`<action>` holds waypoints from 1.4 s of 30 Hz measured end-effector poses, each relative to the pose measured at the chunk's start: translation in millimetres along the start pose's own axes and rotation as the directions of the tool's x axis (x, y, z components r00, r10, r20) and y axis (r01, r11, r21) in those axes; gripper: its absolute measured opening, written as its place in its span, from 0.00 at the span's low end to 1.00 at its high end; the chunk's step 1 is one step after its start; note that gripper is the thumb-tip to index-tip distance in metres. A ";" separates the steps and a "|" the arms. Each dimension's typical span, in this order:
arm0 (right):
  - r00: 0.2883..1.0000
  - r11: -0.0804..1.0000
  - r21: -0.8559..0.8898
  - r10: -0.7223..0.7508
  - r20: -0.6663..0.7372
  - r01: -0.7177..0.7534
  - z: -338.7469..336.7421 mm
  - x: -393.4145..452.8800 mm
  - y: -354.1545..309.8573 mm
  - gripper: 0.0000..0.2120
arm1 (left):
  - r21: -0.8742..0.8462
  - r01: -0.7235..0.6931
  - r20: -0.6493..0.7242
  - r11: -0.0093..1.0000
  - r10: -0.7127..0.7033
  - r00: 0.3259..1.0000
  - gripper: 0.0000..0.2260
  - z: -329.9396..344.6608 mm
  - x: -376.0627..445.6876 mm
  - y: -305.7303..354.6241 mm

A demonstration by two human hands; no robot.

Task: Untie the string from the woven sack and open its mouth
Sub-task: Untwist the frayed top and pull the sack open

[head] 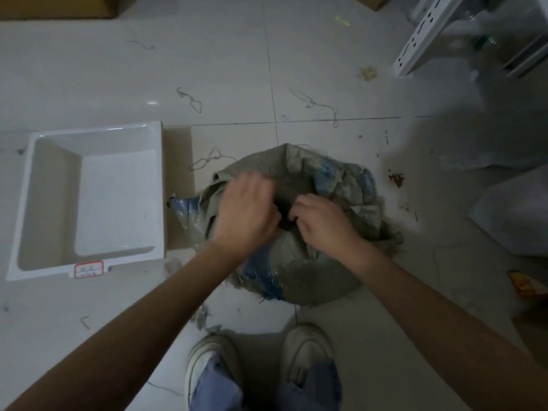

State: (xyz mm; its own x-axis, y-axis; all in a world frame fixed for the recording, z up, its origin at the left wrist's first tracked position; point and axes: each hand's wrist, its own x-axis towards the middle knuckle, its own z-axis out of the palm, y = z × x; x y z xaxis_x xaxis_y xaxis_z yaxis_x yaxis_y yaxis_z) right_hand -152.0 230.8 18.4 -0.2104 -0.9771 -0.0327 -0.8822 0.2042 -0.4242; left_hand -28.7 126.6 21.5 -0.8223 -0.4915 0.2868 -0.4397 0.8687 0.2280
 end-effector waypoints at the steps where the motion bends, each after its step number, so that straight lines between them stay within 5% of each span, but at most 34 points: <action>1: 0.987 0.996 -0.033 0.083 0.139 -0.079 5.1 6.3 -8.5 0.12 | 0.062 -0.128 0.040 0.990 0.125 0.991 0.08 5.3 3.1 12.9; 3: 0.855 0.965 -0.194 0.246 0.457 -0.174 17.3 16.3 -14.7 0.12 | 0.144 -0.154 0.273 0.978 0.110 0.956 0.08 22.4 9.1 22.1; 6: 0.718 0.958 -0.284 0.172 0.675 0.037 26.3 9.7 -11.0 0.13 | 0.250 0.047 0.642 0.967 -0.202 0.740 0.22 49.4 5.8 1.8; 8: 0.663 0.904 -0.330 0.072 0.745 0.272 31.8 -11.0 -14.6 0.18 | 0.303 0.041 0.686 0.952 -0.247 0.684 0.38 54.8 2.1 -17.5; 10: 0.524 0.798 -0.347 0.045 0.850 0.493 39.3 -37.7 -26.8 0.20 | 0.288 0.038 0.682 0.957 -0.232 0.694 0.49 54.6 4.5 -32.8; 12: 0.443 0.842 -0.273 0.045 0.895 0.465 46.8 -53.9 -34.2 0.16 | 0.283 0.023 0.706 0.959 -0.225 0.672 0.51 51.0 10.4 -39.8; 14: 0.504 0.944 -0.198 0.040 0.863 0.264 47.2 -42.7 -33.6 0.13 | 0.329 -0.072 0.734 0.942 -0.207 0.647 0.47 45.1 14.7 -33.0; 17: 0.789 0.959 -0.266 0.088 0.608 0.098 46.5 -1.9 -21.9 0.14 | 0.288 -0.147 0.644 0.946 -0.078 0.761 0.22 44.0 11.3 -5.2; 18: 0.811 0.936 -0.346 0.149 0.565 0.069 47.1 9.0 -17.7 0.18 | 0.260 -0.148 0.628 0.954 -0.051 0.776 0.18 44.9 8.2 5.4; 21: 0.673 0.805 -0.589 0.397 0.624 0.072 56.2 21.9 -4.9 0.41 | 0.215 -0.103 0.693 0.971 -0.078 0.716 0.22 56.4 -7.6 22.2; 24: 0.702 0.779 -0.627 0.439 0.561 0.014 59.0 25.2 15.5 0.57 | 0.344 -0.099 0.753 0.934 -0.211 0.624 0.40 67.6 -29.4 18.0; 28: 0.682 0.766 -0.640 0.499 0.535 -0.058 35.6 34.8 49.8 0.63 | 0.297 -0.052 0.744 0.953 -0.197 0.638 0.36 77.0 -57.9 -9.1; 30: 0.659 0.738 -0.667 0.553 0.510 -0.102 24.3 38.1 70.2 0.59 | 0.111 0.272 0.700 0.956 -0.269 0.662 0.34 82.0 -70.8 -28.9; 32: 0.648 0.711 -0.689 0.592 0.480 -0.139 11.4 39.4 88.6 0.50 | -0.126 0.600 0.586 0.790 -0.429 0.687 0.33 77.6 -79.7 -48.0; 33: 0.647 0.704 -0.694 0.601 0.470 -0.149 5.3 38.3 96.5 0.46 | -0.145 0.651 0.568 0.745 -0.476 0.671 0.35 76.7 -82.9 -53.4; 36: 0.655 0.718 -0.676 0.592 0.469 -0.165 -7.4 32.4 110.6 0.45 | -0.117 0.589 0.497 0.799 -0.466 0.732 0.46 78.0 -83.0 -68.1; 38: 0.660 0.715 -0.684 0.584 0.474 -0.142 -8.0 32.3 109.0 0.45 | -0.048 0.494 0.511 0.868 -0.403 0.759 0.38 70.2 -72.9 -66.7; 40: 0.684 0.680 -0.728 0.571 0.454 -0.085 -3.6 36.5 92.8 0.38 | -0.012 0.450 0.591 0.893 -0.357 0.723 0.32 66.4 -64.4 -65.7; 42: 0.743 0.657 -0.753 0.516 0.426 -0.025 3.0 41.3 62.9 0.25 | 0.119 0.143 0.739 0.983 -0.183 0.648 0.28 55.4 -50.6 -46.0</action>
State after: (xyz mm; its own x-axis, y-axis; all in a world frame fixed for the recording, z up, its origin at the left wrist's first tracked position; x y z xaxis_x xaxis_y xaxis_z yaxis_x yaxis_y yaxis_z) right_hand -214.9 203.2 -12.4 -0.4322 -0.6464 -0.6287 -0.8919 0.2038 0.4036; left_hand 13.1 114.9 -55.0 -0.7192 -0.4322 -0.5440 -0.5922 0.7908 0.1545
